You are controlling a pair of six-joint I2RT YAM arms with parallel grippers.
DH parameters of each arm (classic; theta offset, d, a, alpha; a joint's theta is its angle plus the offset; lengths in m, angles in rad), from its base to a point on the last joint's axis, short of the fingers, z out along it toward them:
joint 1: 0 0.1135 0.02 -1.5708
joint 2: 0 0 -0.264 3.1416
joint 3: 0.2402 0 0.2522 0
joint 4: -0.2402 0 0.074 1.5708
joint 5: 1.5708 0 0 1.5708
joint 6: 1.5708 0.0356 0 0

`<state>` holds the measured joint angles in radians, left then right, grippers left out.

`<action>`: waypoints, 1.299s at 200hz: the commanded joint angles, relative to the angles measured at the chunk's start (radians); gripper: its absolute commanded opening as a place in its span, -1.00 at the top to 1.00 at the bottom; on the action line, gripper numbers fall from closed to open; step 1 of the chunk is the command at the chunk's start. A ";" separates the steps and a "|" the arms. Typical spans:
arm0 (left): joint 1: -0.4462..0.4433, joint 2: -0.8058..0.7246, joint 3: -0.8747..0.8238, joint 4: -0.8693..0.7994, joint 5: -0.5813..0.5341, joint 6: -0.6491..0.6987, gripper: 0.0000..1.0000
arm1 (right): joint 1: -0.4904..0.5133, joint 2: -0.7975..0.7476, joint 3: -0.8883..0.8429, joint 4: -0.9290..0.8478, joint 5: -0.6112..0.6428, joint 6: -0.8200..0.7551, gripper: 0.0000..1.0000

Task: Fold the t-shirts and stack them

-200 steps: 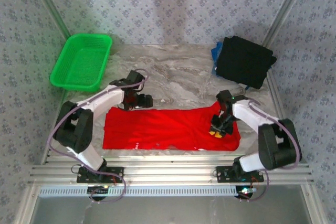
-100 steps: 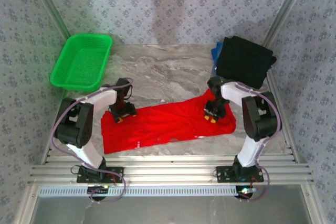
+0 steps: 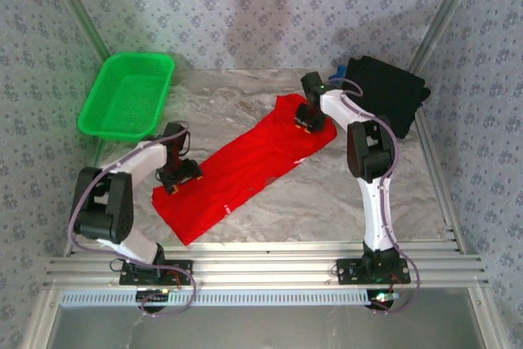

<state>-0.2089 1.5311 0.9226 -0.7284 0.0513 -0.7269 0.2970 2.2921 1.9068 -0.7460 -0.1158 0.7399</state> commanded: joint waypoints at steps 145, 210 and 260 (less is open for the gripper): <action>0.011 -0.041 0.264 -0.260 -0.049 0.239 -0.17 | 0.101 -0.361 -0.290 -0.043 0.001 -0.119 0.05; 0.020 0.147 0.097 -0.095 0.087 0.184 0.43 | 0.126 -0.158 -0.231 -0.041 0.122 -0.081 0.22; -0.022 0.198 -0.010 -0.027 0.173 0.104 0.58 | 0.120 0.024 -0.017 -0.134 0.173 -0.079 0.27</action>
<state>-0.1951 1.6924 0.9730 -0.8051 0.1486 -0.5686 0.4206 2.2459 1.7908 -0.8200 0.0051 0.6399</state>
